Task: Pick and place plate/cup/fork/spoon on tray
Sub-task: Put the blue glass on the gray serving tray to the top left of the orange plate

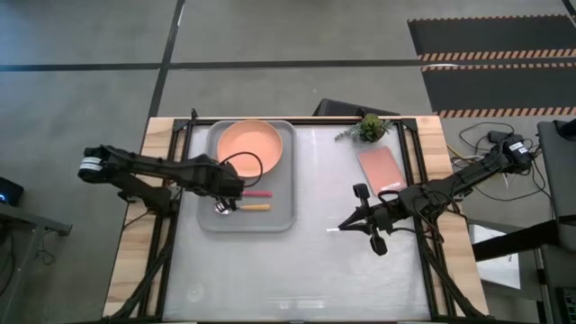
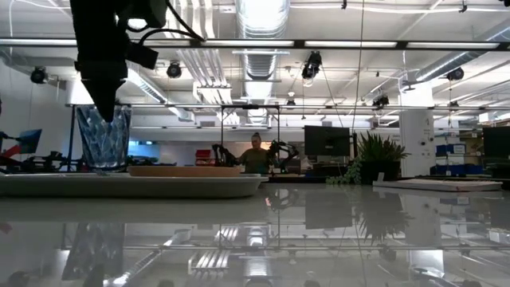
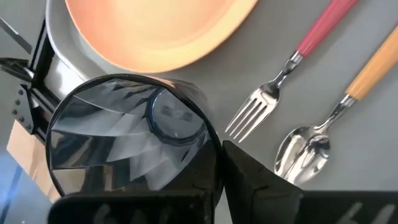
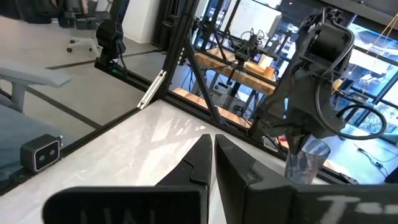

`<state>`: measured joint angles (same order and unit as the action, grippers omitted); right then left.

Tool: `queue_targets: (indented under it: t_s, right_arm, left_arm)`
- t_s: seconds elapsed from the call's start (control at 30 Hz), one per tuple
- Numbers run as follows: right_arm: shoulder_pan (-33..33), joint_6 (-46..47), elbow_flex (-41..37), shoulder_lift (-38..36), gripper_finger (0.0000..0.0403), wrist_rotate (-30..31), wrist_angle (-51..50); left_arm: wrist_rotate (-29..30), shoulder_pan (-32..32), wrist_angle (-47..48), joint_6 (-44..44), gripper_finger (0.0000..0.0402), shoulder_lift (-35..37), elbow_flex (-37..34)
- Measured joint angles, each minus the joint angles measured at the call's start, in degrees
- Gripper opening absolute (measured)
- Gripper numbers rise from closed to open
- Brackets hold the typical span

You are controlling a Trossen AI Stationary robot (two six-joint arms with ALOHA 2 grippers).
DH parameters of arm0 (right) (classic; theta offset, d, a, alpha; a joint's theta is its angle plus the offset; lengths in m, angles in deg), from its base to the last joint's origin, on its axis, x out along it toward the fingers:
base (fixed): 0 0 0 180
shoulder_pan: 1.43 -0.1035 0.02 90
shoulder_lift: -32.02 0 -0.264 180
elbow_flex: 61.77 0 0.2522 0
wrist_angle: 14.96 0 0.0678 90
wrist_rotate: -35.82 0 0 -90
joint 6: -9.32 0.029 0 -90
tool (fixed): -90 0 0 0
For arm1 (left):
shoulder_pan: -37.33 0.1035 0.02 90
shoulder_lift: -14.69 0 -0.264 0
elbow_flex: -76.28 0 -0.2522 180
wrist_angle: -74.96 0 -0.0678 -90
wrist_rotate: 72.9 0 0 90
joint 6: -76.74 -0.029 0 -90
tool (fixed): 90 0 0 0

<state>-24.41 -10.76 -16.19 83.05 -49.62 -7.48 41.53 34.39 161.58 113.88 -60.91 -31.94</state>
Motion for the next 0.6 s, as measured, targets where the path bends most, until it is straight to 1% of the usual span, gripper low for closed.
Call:
queue_targets:
  t_s: [0.23, 0.37, 0.47, 0.6]
  right_arm:
    - [0.00, 0.00, 0.00, 0.00, 0.0009, 0.01, 0.00]
    - [0.00, 0.00, 0.00, 0.00, 0.0009, 0.02, 0.00]
    - [0.00, -0.01, 0.00, 0.00, 0.0009, 0.01, 0.00]
    - [0.00, 0.01, 0.00, 0.00, 0.0009, 0.01, 0.00]
  left_arm:
    - [-0.20, 0.00, -0.44, -0.02, 0.0000, 0.22, -3.05]
    - [-1.91, 0.00, -1.03, -0.01, 0.0000, 0.24, -4.70]
    - [-3.03, 0.02, -1.08, 0.02, 0.0000, 0.11, -4.96]
    - [-3.09, 0.07, -2.15, 0.07, 0.0000, 0.09, -4.96]
